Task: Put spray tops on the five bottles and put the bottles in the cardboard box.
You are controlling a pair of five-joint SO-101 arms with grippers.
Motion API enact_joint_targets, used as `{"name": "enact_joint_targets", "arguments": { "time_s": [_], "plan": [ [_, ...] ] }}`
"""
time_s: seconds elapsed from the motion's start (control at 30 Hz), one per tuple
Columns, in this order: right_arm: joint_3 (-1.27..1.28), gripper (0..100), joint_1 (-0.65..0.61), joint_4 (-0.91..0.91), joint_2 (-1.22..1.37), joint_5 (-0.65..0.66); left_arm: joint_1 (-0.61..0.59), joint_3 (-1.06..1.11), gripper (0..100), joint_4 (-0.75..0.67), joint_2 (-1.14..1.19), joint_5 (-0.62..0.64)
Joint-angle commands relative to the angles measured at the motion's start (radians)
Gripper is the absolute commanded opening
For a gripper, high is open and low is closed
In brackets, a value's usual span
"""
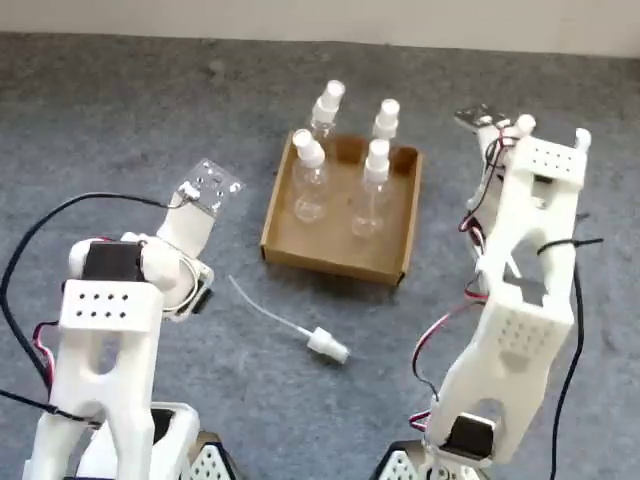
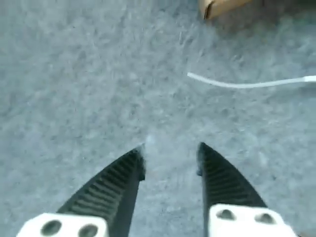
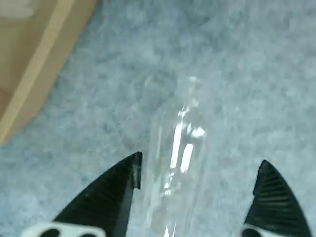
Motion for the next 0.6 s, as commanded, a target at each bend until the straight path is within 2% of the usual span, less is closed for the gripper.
{"name": "enact_joint_targets", "arguments": {
  "time_s": [0.0, 0.17, 0.27, 0.43, 0.57],
  "plan": [
    [-0.173, 29.8, 0.022, 0.031, 0.099, 0.005, 0.133, -0.067, 23, 0.040, 0.013, -0.081],
    [-0.228, 16.7, 0.059, 0.031, 0.206, 0.005, 0.302, -0.067, 23, 0.061, 0.016, -0.086],
    [-0.225, 12.8, 0.074, 0.031, 0.211, 0.005, 0.387, -0.059, 23, 0.061, 0.016, -0.089],
    [-0.229, 9.8, 0.105, 0.031, 0.213, 0.003, 0.535, -0.059, 23, 0.051, 0.036, -0.094],
    [-0.232, 12.8, 0.127, 0.047, 0.211, 0.005, 0.648, -0.061, 23, -0.018, 0.193, -0.141]
  ]
}}
